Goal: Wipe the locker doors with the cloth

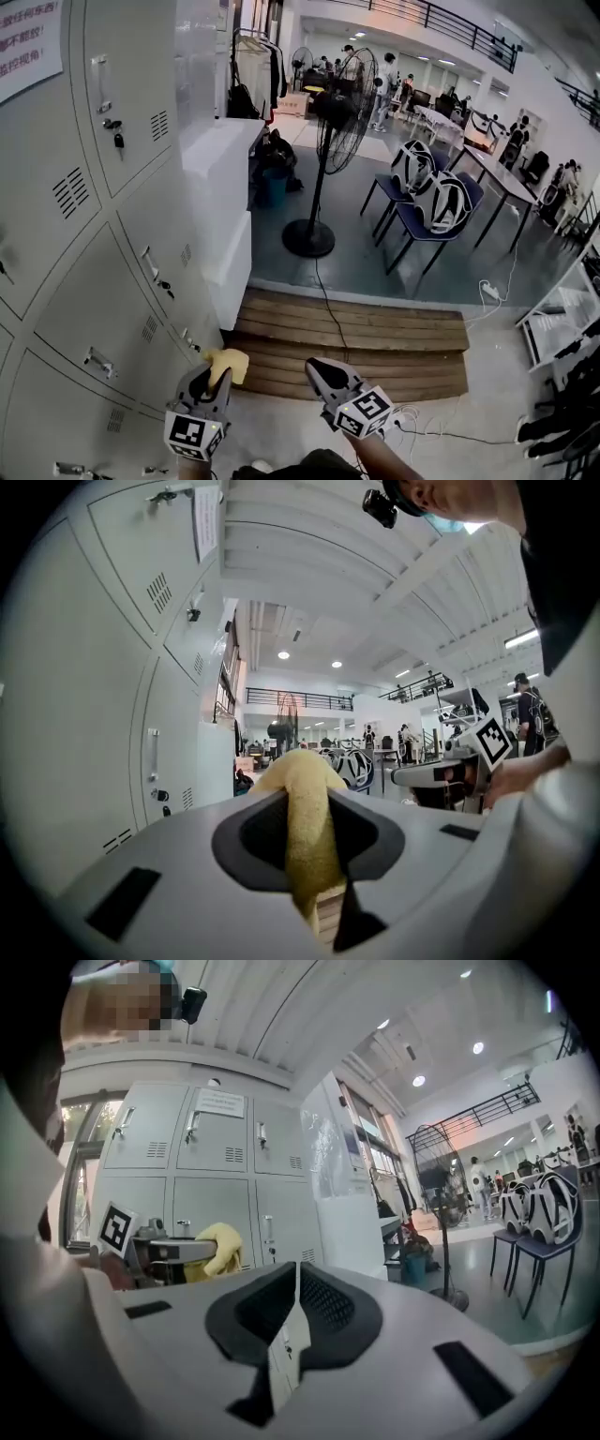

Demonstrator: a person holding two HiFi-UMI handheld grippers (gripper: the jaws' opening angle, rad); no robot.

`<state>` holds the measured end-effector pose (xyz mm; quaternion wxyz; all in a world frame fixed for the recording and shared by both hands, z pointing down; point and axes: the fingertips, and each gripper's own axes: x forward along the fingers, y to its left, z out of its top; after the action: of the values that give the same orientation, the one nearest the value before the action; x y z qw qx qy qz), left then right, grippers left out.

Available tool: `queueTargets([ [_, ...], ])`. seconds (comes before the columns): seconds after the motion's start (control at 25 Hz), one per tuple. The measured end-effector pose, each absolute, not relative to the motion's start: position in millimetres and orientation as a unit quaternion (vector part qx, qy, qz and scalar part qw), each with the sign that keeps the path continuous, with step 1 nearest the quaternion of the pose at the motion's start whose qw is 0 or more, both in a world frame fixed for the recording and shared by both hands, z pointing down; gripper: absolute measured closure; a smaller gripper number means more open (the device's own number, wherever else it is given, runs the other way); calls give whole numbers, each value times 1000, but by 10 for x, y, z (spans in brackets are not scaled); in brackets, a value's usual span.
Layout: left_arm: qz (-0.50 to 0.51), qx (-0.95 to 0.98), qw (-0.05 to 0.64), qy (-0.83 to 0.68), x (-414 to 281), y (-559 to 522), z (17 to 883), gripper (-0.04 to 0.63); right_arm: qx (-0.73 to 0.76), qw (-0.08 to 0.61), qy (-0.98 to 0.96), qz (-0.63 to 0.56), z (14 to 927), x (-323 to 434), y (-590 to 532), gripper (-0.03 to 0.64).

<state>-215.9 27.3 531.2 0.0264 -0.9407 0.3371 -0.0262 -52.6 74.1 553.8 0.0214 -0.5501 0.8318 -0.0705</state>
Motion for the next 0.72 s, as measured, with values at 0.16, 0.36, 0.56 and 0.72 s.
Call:
queueTargets([
  [0.16, -17, -940, 21, 340, -2358, 4, 5344, 512, -552, 6, 832, -57, 5486, -762, 482, 594],
  [0.36, -15, -939, 9, 345, -2387, -329, 5410, 512, -554, -2, 831, -55, 5540, -771, 160, 594],
  [0.56, -22, -937, 21, 349, -2110, -788, 5397, 512, -550, 13, 833, -56, 5470, -493, -425, 594],
  [0.72, -30, -924, 32, 380, -1872, -1234, 5238, 512, -521, 27, 852, -47, 5321, -274, -990, 594],
])
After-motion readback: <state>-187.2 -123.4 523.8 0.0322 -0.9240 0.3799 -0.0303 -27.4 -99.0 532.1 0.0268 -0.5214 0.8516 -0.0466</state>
